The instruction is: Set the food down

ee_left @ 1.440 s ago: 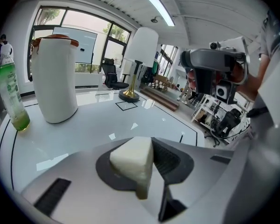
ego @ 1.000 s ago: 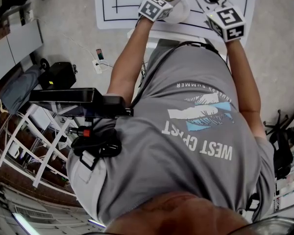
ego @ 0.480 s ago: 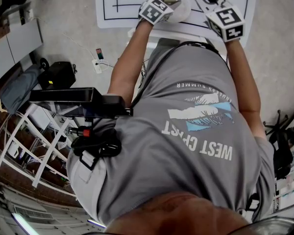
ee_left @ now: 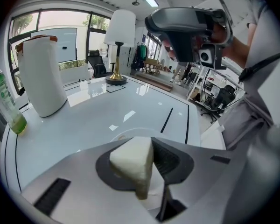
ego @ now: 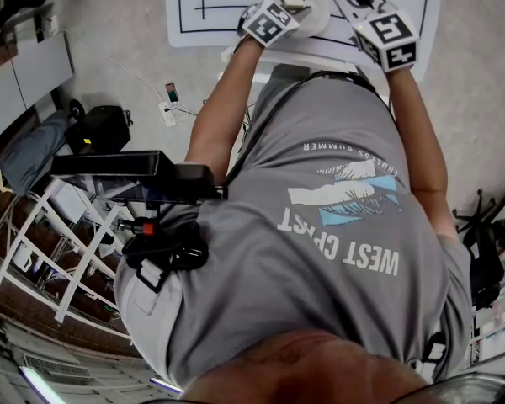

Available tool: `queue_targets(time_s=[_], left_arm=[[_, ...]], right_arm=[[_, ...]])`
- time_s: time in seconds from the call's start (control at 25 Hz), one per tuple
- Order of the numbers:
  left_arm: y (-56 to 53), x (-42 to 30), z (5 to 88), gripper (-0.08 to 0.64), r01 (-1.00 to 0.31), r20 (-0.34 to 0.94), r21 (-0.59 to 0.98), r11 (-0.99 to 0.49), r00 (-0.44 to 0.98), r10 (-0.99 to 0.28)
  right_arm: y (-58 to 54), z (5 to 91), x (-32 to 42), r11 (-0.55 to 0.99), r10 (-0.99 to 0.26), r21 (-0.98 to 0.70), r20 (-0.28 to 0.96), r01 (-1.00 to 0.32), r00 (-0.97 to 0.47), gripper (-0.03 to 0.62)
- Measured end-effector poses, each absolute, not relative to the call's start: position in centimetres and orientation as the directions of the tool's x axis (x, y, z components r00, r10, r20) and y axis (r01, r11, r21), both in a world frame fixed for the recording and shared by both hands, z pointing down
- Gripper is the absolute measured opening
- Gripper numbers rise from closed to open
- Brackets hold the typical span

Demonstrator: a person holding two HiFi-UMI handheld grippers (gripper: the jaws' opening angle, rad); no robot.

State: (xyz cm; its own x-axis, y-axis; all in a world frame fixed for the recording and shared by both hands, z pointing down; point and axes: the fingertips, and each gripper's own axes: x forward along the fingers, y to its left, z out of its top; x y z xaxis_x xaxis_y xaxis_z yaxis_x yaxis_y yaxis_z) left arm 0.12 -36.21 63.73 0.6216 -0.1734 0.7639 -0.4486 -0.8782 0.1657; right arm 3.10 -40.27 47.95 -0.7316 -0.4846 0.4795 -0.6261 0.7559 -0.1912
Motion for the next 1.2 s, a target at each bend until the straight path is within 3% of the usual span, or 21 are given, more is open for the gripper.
queue_targets(time_s=[1.2], left_arm=[[-32.7,-1.6,67.3,0.097,-0.376,0.851,0.142,-0.916,0.518,-0.081]], right_arm=[[-37.6,47.8,2.1,0.767,-0.477,-0.177,0.486,-0.617,-0.733,0.011]])
